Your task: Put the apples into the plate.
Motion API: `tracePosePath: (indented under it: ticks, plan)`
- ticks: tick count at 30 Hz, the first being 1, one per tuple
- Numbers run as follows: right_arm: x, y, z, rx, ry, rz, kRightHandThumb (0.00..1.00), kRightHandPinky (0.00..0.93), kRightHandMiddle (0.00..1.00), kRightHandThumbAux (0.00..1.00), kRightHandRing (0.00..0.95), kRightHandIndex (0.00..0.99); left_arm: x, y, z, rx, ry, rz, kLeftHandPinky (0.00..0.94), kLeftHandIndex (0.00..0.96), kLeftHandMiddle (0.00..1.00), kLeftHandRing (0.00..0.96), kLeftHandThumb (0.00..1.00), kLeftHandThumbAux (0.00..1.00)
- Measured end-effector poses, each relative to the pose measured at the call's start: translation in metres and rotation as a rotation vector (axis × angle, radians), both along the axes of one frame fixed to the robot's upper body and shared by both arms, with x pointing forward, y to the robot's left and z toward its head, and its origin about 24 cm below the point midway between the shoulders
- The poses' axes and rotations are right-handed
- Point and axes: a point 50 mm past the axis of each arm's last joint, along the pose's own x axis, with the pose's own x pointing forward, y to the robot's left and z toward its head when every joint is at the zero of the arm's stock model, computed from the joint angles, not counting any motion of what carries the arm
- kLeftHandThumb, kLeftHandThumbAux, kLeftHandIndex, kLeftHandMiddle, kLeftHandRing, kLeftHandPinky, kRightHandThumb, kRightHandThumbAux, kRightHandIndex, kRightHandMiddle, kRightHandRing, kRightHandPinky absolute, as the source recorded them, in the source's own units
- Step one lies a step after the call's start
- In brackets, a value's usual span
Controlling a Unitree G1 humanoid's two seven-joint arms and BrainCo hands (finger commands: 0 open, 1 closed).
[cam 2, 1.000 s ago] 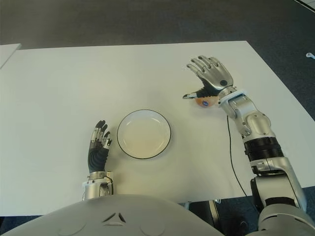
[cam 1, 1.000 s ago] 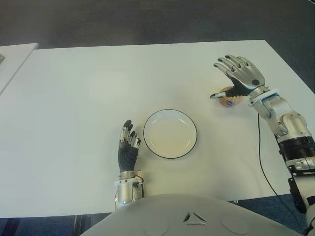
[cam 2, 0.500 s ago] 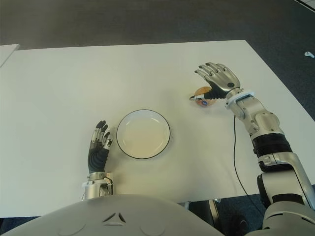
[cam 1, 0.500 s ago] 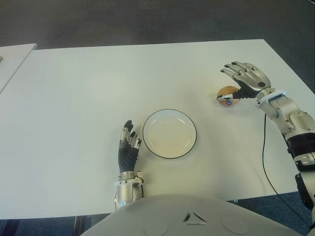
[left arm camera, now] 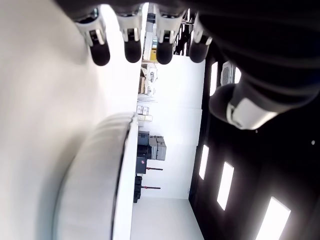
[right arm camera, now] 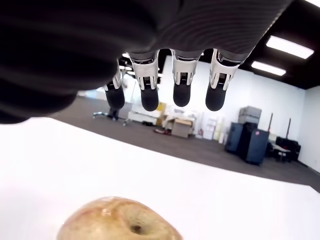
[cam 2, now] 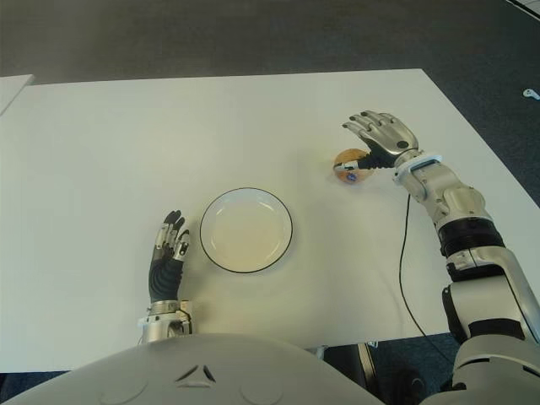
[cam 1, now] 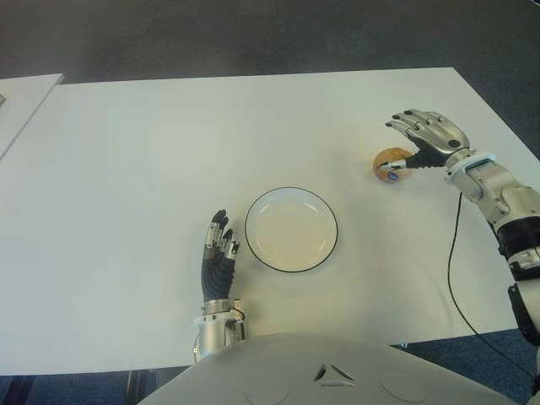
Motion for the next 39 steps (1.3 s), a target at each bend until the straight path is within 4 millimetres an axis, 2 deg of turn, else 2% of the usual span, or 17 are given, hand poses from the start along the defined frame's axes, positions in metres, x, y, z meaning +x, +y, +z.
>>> tracePosePath:
  ticks: [14,39]
  plan:
    - [0.003,-0.007,-0.016,-0.02,0.047,-0.03,0.259,0.0,0.0,0.221,0.0,0.0,0.001,0.0,0.001,0.001,0.01,-0.002,0.0,0.055,0.05,0.011,0.041,0.413]
    - [0.021,0.017,-0.046,0.052,0.108,-0.09,0.25,0.0,0.0,0.26,0.0,0.0,0.004,0.0,0.001,0.01,-0.015,-0.017,0.0,0.038,0.042,0.002,0.004,0.426]
